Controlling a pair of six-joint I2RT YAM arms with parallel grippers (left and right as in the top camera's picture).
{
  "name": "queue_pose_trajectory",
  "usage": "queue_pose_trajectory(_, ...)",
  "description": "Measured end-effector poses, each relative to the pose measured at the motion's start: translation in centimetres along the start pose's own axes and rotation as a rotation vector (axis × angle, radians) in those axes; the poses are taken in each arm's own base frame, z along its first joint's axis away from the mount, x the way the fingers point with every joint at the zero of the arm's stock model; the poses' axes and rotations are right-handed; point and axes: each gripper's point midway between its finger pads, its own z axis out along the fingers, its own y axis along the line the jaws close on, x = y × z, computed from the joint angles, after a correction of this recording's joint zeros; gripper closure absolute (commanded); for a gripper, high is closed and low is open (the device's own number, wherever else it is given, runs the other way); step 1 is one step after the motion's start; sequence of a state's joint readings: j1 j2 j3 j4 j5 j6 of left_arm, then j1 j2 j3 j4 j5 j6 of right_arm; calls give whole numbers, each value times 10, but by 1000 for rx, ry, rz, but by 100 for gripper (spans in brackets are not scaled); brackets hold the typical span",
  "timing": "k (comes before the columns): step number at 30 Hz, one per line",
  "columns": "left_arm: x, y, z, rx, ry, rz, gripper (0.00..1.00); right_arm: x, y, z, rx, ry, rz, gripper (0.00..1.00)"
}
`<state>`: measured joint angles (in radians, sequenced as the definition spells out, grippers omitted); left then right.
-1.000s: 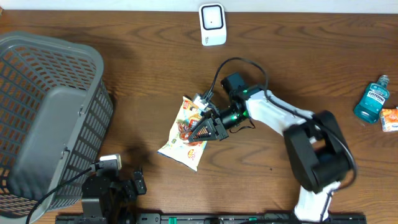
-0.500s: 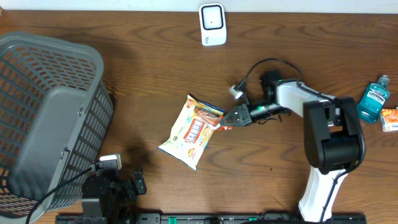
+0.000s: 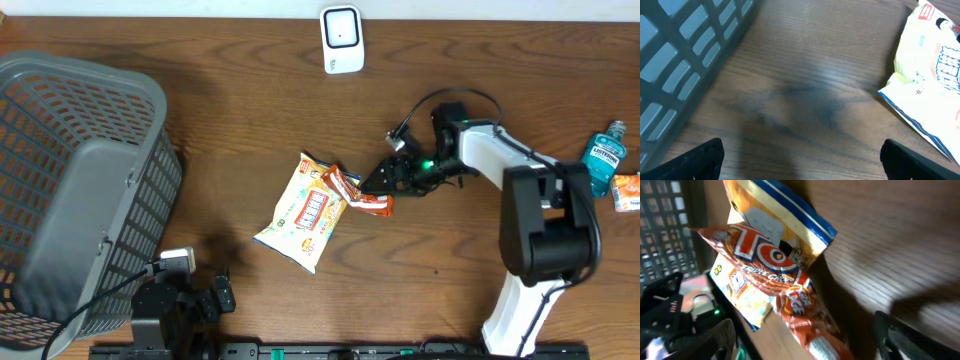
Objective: Scan the item barcode
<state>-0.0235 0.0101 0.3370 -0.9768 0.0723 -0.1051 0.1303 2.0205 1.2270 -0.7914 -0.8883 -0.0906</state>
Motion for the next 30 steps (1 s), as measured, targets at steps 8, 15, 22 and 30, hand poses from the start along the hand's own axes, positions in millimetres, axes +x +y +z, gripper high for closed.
queue_pose_trajectory(8,0,0,0,0,0,0,0,-13,43,-47,142,-119,-304,1)
queue_pose_trajectory(15,0,0,0,0,0,0,0,-6,42,-27,156,-34,-555,1)
queue_pose_trajectory(22,0,0,0,0,0,0,0,-2,7,0,151,42,-559,1)
queue_pose_trajectory(30,0,0,0,0,0,0,0,13,9,30,74,125,-599,8)
